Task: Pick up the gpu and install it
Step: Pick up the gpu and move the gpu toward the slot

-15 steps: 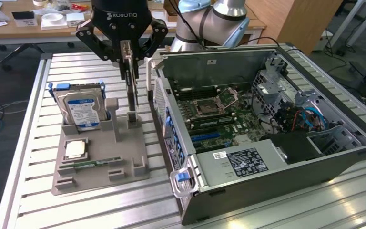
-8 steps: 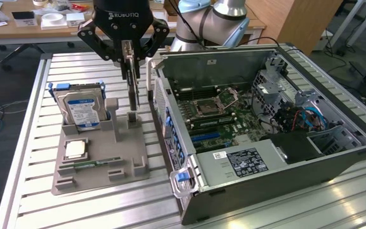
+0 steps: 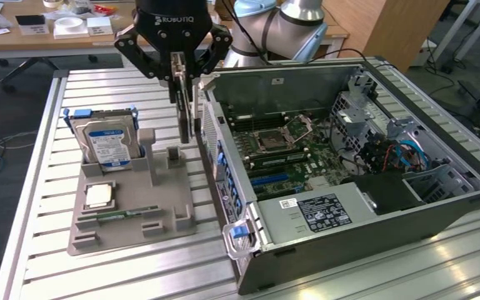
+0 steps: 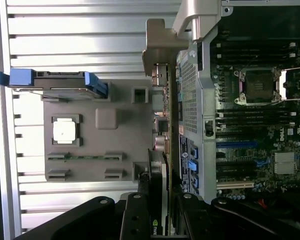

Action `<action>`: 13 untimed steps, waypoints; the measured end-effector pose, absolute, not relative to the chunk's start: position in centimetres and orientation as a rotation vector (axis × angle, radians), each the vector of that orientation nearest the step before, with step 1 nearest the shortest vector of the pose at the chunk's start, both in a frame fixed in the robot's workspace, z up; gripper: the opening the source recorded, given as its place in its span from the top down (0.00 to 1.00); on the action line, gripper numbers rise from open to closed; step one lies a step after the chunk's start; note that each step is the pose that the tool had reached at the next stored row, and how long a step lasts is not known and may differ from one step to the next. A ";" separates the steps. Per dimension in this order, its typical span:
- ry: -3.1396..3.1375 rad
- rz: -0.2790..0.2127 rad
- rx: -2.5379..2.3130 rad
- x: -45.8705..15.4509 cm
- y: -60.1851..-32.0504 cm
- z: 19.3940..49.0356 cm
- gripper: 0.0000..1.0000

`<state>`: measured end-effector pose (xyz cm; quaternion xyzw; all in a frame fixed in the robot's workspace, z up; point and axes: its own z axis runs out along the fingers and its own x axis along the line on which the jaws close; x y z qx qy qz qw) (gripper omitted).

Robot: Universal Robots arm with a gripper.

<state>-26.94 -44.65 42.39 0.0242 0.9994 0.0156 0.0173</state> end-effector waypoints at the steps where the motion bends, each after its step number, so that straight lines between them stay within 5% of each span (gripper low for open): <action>1: 3.106 0.049 0.075 -26.8 -44.6 42.4 0.73; 13: 3.106 0.049 0.075 -24.5 -44.6 42.5 0.73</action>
